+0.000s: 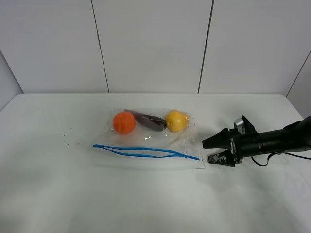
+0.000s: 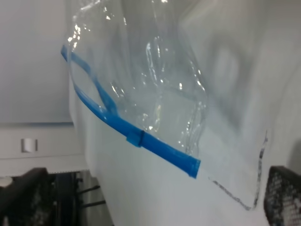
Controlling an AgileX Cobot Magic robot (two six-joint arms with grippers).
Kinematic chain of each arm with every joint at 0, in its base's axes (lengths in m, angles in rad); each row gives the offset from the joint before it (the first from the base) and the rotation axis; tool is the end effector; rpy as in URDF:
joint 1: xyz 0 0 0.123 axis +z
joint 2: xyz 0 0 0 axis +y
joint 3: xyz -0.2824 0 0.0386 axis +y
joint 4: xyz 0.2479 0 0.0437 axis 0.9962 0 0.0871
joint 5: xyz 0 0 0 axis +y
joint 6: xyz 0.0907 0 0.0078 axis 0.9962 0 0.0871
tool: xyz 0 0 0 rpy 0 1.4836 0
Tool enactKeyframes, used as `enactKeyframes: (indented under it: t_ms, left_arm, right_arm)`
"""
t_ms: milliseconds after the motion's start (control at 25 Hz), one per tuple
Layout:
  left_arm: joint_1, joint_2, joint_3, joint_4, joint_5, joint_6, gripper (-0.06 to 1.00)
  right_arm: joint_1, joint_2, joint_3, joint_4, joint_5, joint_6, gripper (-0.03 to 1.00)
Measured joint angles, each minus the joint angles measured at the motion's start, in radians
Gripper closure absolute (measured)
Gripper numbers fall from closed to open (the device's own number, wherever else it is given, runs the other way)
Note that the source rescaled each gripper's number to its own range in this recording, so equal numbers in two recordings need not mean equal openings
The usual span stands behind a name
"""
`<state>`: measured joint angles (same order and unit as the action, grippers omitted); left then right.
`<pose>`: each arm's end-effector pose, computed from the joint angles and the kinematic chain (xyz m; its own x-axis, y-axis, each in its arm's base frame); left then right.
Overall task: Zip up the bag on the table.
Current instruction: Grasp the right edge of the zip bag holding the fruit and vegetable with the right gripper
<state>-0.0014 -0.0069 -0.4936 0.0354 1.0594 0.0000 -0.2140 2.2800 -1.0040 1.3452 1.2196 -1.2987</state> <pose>-0.0051 0.0028 0.2755 -0.4545 0.0180 -0.8905 -0.0182 0.9994 0.0295 0.3313 0.0133 0.0516 -0.9886 0.0866 -0.1235 -0.0778 0.4089 0.9092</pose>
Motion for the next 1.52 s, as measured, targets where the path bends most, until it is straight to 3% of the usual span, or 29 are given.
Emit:
enactKeyframes:
  t_ms: [600,1080,1520]
  left_arm:
    - [0.000,0.000,0.000,0.000,0.001,0.000,-0.06]
    - [0.000,0.000,0.000,-0.001,0.001,0.000,-0.06]
    - [0.000,0.000,0.000,-0.001,0.001,0.000,-0.06]
  right_arm:
    - [0.114,0.064,-0.009,0.185,0.025,-0.042,-0.03]
    - [0.168,0.071,-0.013,0.226,0.025,-0.053,-0.03]
    - [0.171,0.072,-0.013,0.229,0.025,-0.053,0.18]
